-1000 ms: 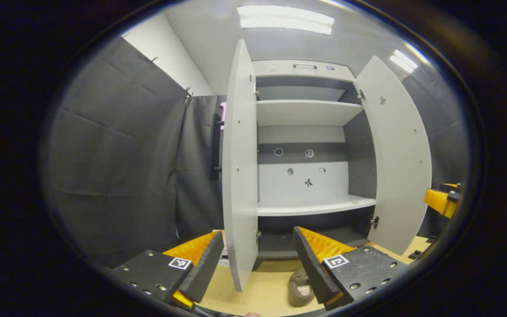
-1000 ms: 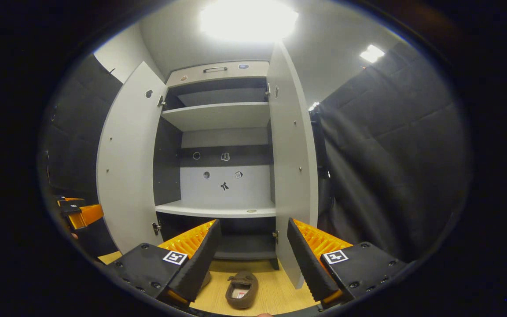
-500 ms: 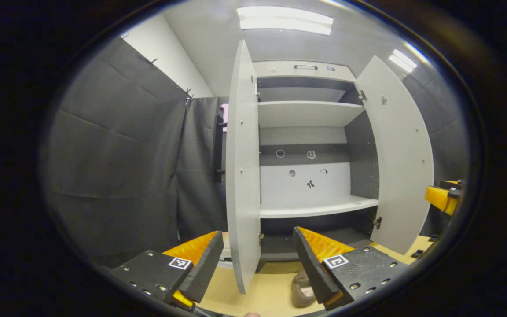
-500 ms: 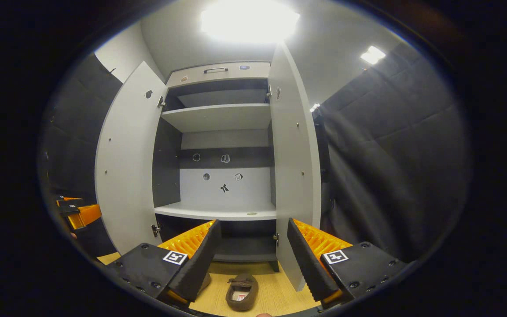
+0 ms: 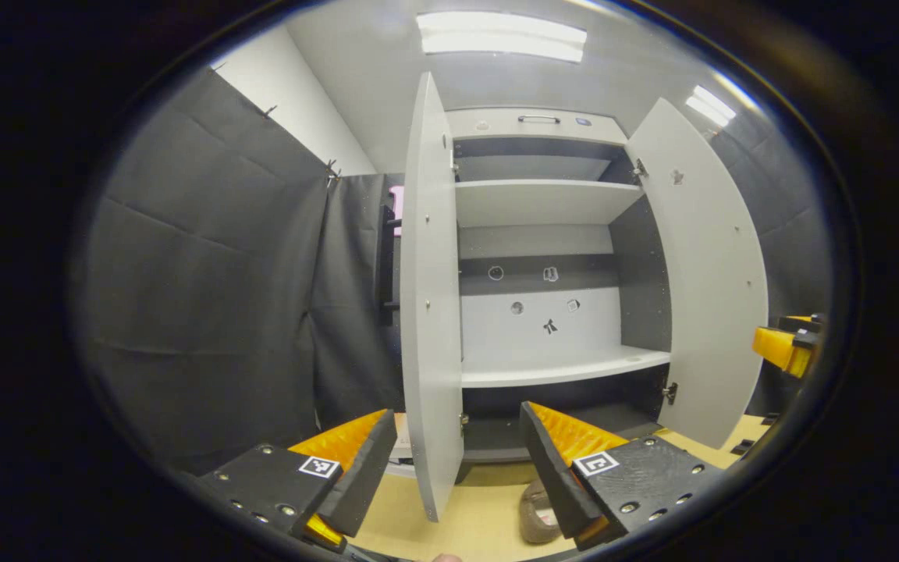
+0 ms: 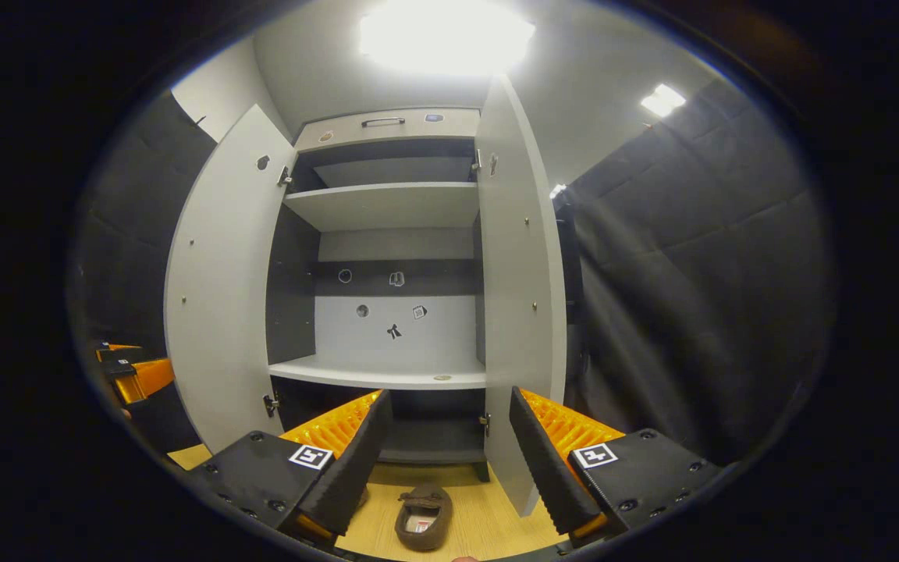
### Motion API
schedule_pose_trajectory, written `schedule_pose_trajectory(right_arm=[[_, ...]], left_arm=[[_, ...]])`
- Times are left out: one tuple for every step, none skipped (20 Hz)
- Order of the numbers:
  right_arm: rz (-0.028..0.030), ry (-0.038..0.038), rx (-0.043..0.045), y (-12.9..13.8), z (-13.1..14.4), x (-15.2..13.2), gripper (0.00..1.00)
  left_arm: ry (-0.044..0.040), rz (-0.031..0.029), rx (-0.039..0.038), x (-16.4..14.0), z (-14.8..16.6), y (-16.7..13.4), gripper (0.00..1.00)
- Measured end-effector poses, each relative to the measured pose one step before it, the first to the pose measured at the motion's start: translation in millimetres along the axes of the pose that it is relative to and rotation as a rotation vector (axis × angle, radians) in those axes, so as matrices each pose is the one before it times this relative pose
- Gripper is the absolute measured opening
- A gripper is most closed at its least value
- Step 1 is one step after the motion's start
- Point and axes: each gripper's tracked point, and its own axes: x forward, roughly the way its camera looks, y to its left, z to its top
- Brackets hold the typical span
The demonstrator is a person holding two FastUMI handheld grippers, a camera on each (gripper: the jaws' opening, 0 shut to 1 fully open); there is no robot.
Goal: Grab one shoe with the right hand and put it into the shoe cabinet, grab the other shoe with the left hand and put it into the shoe cabinet; then close the right door with the right hand and the left door with the left hand.
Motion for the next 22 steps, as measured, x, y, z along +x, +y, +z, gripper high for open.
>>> schedule_pose_trajectory(right_arm=[[0.00450, 0.01299, -0.00255, 2.25, -2.82, 0.85, 0.96], [0.00814, 0.01501, -0.00378, 2.74, -3.58, 1.42, 0.96], [0.00782, 0.01850, -0.00794, 3.62, -4.36, 1.15, 0.96], [0.00576, 0.01822, -0.01102, 2.18, -4.91, 1.35, 0.93], [0.00314, 0.01183, -0.00811, 2.45, -3.51, 1.83, 0.96], [0.00967, 0.01679, -0.00659, 3.76, -5.19, 1.59, 0.96], [0.01404, 0.02530, -0.00586, 5.24, -6.89, 2.65, 0.96], [0.01931, 0.02813, -0.00404, 5.86, -8.38, 2.86, 0.96], [0.03113, 0.03187, 0.00061, 7.91, -8.74, 2.51, 0.93], [0.02111, 0.02365, 0.00220, 5.50, -6.39, 3.69, 0.96], [0.01648, 0.02340, 0.00356, 4.04, -7.01, 4.48, 0.96], [0.00763, 0.02691, -0.00052, 3.15, -7.71, 4.54, 0.97], [0.00113, 0.02503, -0.00721, 1.40, -8.02, 5.19, 0.98], [0.00454, 0.02986, -0.01000, 2.55, -9.79, 6.14, 0.97], [0.00726, 0.02326, -0.01140, 2.64, -7.33, 6.14, 0.98], [0.01082, 0.02177, -0.01410, 3.16, -5.82, 6.97, 0.97], [0.01664, 0.01906, -0.01019, 4.29, -5.91, 7.73, 0.98], [0.01689, 0.01881, -0.00558, 4.19, -5.91, 7.97, 0.98], [0.01591, 0.02273, 0.00012, 4.07, -6.44, 7.88, 0.97], [0.01202, 0.02027, 0.00382, 2.78, -6.89, 9.14, 0.97], [0.00442, 0.02235, -0.00063, 1.72, -6.92, 8.71, 0.98], [0.00386, 0.02668, -0.00174, 1.22, -8.12, 8.72, 0.98]], left_arm=[[0.00193, -0.00068, -0.00016, -0.51, 0.16, 1.39, 0.93], [-0.00096, -0.00043, 0.00039, -0.67, -1.40, 1.55, 0.93], [0.00010, -0.00012, 0.00070, -0.34, 0.30, 2.10, 0.93], [-0.00124, -0.00166, -0.00113, -0.66, -0.53, 1.85, 0.93], [0.00006, -0.00197, -0.00034, -1.42, 0.59, 2.24, 0.93], [-0.00260, 0.00374, 0.00209, -2.88, 0.26, 3.27, 0.93], [-0.00569, 0.00502, 0.00144, -1.91, 0.96, 3.28, 0.93], [-0.00587, 0.00343, 0.00020, -1.77, 2.10, 2.21, 0.93], [-0.00421, 0.00296, -0.00008, -1.24, 1.07, 1.97, 0.93], [-0.00127, 0.00110, 0.00007, -1.46, -0.71, 1.20, 0.93], [-0.00261, 0.00143, 0.00119, -0.95, 0.42, 0.60, 0.93], [-0.00044, 0.00162, 0.00289, -1.28, 0.35, 1.01, 0.92], [0.00143, 0.00278, 0.00418, -1.04, -0.36, 1.13, 0.92], [0.00081, 0.00528, 0.00469, -1.00, 0.31, 1.36, 0.93], [-0.00131, 0.00621, 0.00297, -0.99, -0.53, 1.07, 0.93], [-0.00141, 0.00727, 0.00094, -0.26, -0.37, 1.33, 0.93], [-0.00134, 0.00614, -0.00090, 0.90, -1.20, 0.73, 0.93], [0.00215, 0.00887, -0.00018, -0.67, -1.90, 1.54, 0.93], [0.00971, 0.01063, -0.00010, 0.19, -2.26, 1.19, 0.99], [0.00734, 0.00727, -0.00172, -1.79, -2.16, 1.31, 0.99], [0.00402, 0.00496, 0.00044, -0.28, -0.58, 0.65, 0.99], [0.00642, 0.00709, 0.00460, -0.16, -3.07, 1.19, 0.99]])
